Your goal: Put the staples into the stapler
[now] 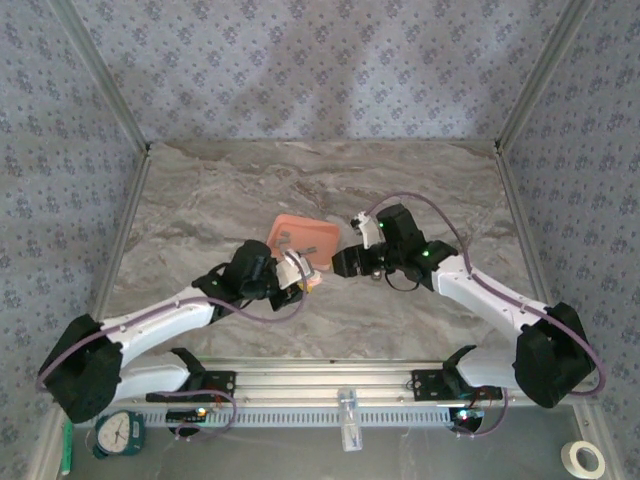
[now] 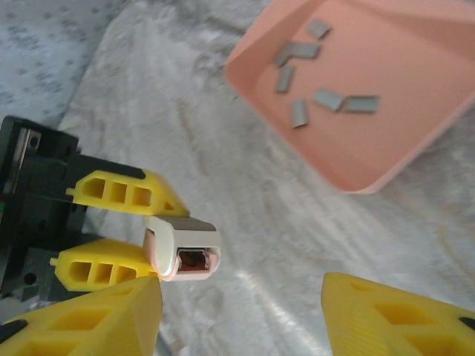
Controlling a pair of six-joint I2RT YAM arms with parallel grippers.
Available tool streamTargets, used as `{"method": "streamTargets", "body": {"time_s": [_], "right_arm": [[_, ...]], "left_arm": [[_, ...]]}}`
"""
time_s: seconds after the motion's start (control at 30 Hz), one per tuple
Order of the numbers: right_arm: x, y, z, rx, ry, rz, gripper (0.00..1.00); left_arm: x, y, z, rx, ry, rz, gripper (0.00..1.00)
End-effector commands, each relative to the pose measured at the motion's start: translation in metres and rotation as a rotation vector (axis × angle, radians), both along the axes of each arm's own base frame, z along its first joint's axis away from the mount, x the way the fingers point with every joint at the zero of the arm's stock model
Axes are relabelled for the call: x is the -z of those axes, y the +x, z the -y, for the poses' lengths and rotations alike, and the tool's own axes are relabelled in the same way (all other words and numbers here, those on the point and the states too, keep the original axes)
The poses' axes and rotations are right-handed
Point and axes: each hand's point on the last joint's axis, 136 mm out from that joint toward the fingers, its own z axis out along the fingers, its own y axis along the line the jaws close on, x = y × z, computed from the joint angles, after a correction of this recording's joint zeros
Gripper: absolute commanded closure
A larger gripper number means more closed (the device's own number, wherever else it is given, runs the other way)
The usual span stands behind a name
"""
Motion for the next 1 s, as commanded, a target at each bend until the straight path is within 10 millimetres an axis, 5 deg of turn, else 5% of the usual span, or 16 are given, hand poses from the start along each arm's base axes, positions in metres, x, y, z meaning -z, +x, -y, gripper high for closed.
{"method": "streamTargets", "body": {"time_s": [0.0, 0.3, 0.67, 0.97], "right_arm": [[-0.01, -0.025, -0.015, -0.137, 0.097, -0.051, 0.39], [-0.015, -0.043, -0.034, -0.232, 0.166, -0.098, 0.4], [-0.002, -0.04, -0.042, -0.23, 0.133, -0.115, 0.46], [-0.006, -0.043, -0.048, -0.266, 0.175, -0.108, 0.66]], "left_arm": [[-0.022, -0.01, 0.008, 0.119, -0.051, 0.145, 0.72], [-0.033, -0.015, 0.012, 0.164, -0.057, 0.219, 0.77], [-0.041, -0.021, 0.016, 0.194, -0.081, 0.245, 0.77], [-0.044, -0.022, 0.017, 0.195, -0.103, 0.25, 0.76]]}}
